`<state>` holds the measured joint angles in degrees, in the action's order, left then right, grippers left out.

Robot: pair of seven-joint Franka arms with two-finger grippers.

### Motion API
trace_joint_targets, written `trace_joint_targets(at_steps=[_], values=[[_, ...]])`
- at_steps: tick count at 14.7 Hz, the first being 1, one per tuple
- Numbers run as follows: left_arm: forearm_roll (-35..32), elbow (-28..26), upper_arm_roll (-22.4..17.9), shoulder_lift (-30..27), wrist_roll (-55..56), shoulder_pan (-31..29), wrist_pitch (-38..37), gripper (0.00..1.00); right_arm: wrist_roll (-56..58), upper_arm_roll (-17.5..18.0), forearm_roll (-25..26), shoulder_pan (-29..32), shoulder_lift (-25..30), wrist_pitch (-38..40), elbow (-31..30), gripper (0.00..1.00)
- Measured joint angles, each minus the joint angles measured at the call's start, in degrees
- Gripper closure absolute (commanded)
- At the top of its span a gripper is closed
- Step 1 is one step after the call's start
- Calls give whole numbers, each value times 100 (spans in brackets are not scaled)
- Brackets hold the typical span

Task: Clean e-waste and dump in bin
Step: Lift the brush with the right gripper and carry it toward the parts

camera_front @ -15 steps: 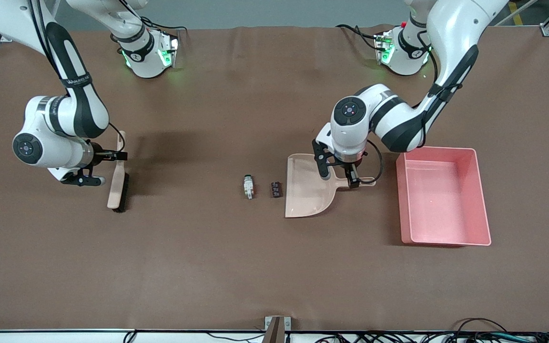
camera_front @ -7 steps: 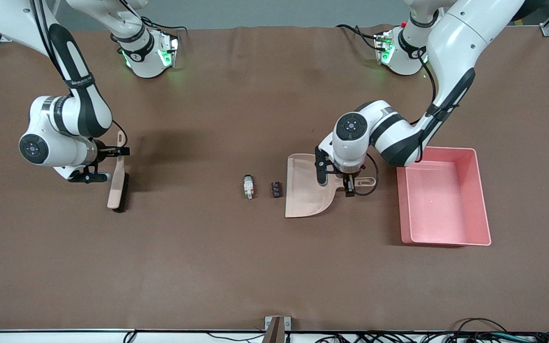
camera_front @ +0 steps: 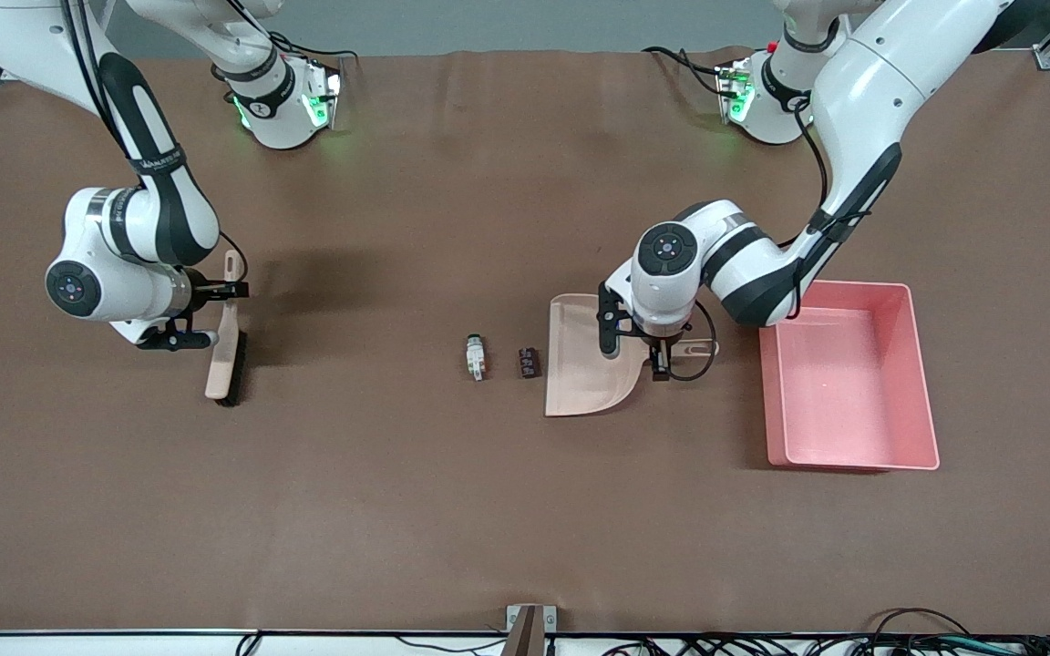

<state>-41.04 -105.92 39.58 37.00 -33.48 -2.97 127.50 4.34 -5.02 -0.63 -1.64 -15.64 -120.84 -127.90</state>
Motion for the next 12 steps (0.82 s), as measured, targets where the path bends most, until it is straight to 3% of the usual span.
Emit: trace_joint_targets(at_steps=[5,7,11,12], values=[[0,0,-1,31,10,5,-1,32,3,0,0,0,-55,-39,0,40],[0,0,-1,34,44,6,-3,48,3,0,0,0,-59,-39,0,44],[-18,0,-1,41,86,6,-7,55,3,0,0,0,-60,-39,0,54],[-18,0,-1,46,86,7,-7,59,3,0,0,0,-60,-39,0,61]])
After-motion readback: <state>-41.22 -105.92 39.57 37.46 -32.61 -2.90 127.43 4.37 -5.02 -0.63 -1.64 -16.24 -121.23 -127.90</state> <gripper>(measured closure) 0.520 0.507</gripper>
